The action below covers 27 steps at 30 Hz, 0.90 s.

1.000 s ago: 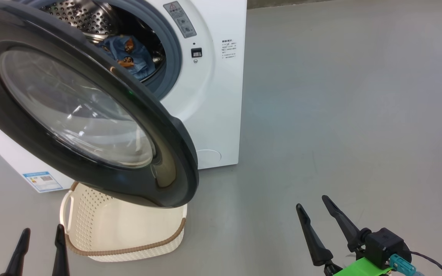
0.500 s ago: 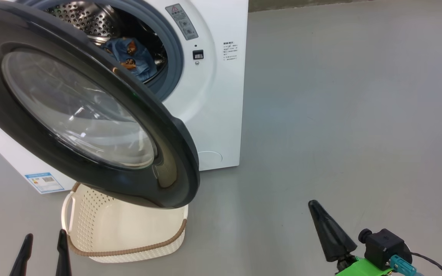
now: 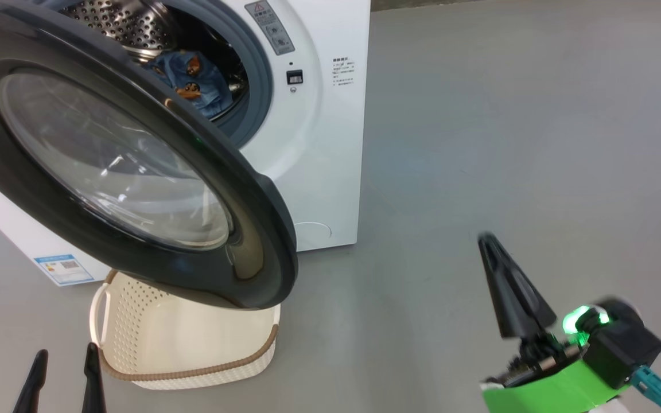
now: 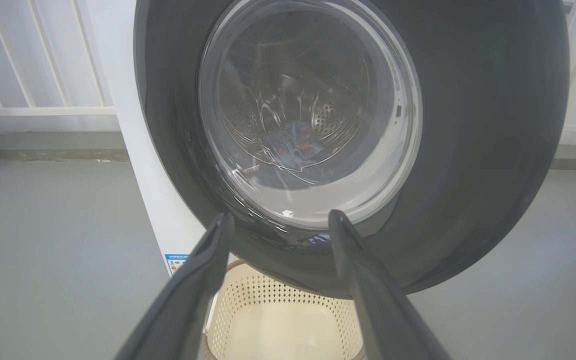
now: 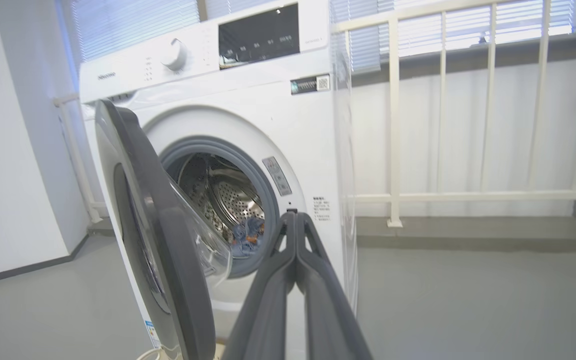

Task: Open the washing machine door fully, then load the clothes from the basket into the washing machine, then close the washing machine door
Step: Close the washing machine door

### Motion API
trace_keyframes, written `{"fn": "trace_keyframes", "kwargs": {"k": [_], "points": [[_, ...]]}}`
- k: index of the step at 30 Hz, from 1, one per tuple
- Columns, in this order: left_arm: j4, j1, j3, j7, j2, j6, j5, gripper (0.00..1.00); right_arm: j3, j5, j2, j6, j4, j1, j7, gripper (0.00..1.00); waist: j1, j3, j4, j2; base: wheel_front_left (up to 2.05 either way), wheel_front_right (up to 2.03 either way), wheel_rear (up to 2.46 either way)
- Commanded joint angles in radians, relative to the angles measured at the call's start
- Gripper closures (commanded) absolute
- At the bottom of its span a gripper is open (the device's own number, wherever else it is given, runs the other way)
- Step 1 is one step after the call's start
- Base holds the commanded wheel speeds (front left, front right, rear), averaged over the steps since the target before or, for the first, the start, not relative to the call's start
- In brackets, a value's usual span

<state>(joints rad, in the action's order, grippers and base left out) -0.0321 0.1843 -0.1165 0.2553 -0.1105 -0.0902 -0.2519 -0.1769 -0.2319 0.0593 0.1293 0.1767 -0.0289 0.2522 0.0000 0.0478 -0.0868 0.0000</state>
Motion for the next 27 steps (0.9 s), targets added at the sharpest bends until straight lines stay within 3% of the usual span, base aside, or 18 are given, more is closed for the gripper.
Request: {"fn": "trace_keyframes", "kwargs": {"k": [1,6,10,20,27], "points": [[-0.024,-0.033,-0.039,0.006,-0.009,-0.003,0.002,0.00,-0.045,-0.003,-0.007,0.001,0.063,-0.055,0.010,1.00,0.0000,0.000,0.002,0.0000,0.00,0.00,0.00],[-0.023,-0.044,-0.043,0.006,-0.001,-0.008,-0.004,0.00,-0.141,-0.009,-0.008,0.001,0.200,-0.129,0.010,1.00,0.0000,0.006,0.014,0.0000,0.00,0.00,0.00],[-0.019,-0.057,-0.044,0.006,0.003,-0.012,-0.001,0.00,-0.276,-0.012,-0.008,0.001,0.228,-0.184,0.010,1.00,0.0000,0.015,0.035,0.0000,0.00,0.00,0.00],[-0.003,-0.101,-0.013,0.006,0.028,-0.024,0.001,0.00,-0.548,-0.057,-0.001,0.001,0.091,-0.304,-0.021,1.00,0.0000,0.054,0.121,0.0000,0.00,0.00,0.00],[0.011,-0.139,0.006,0.006,0.045,-0.031,-0.002,0.00,-0.608,-0.081,0.000,0.001,-0.059,-0.337,-0.018,1.00,0.0000,0.109,0.195,0.0000,0.00,0.00,0.00]]}}
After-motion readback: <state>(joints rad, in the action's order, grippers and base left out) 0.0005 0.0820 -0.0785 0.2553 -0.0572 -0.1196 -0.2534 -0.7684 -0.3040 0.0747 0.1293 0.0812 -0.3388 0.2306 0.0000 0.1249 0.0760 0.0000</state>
